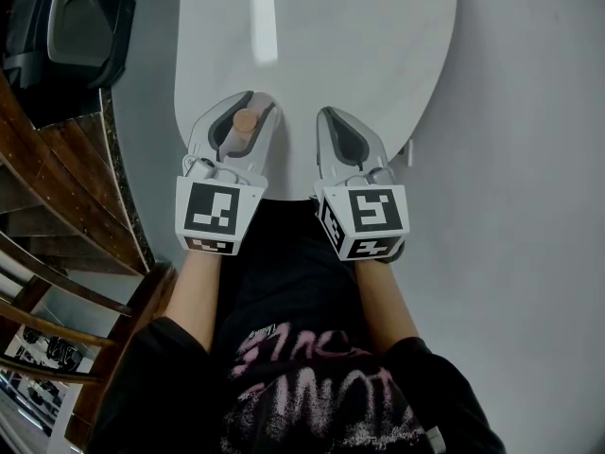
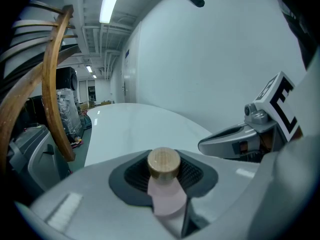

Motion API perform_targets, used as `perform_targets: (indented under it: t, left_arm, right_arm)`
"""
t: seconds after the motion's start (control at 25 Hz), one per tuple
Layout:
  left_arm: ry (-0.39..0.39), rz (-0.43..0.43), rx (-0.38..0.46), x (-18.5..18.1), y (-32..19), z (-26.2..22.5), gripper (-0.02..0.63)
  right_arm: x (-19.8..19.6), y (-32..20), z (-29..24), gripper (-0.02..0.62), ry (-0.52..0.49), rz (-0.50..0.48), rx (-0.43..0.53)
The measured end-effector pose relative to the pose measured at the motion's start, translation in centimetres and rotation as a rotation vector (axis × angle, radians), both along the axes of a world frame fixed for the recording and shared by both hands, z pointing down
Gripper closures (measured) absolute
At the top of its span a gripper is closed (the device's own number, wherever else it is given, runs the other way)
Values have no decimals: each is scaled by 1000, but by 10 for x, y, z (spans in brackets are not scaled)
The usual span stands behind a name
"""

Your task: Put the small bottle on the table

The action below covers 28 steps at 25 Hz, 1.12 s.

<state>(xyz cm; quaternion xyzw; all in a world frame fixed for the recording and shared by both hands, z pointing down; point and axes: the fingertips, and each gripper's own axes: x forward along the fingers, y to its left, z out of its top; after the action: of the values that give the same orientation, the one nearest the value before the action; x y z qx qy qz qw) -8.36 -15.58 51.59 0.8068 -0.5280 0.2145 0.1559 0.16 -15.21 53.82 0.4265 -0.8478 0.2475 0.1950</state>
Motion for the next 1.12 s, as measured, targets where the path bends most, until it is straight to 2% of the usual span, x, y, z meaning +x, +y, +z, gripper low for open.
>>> perform_targets:
  t: [0.56, 1.12]
  left_arm:
    - [-38, 6, 21, 1, 0, -2, 474]
    - [-23, 0, 45, 4, -1, -16, 462]
  right_arm:
    - [4, 0, -6, 584, -9, 6, 19]
    - [9, -3, -14, 586, -8, -2, 37]
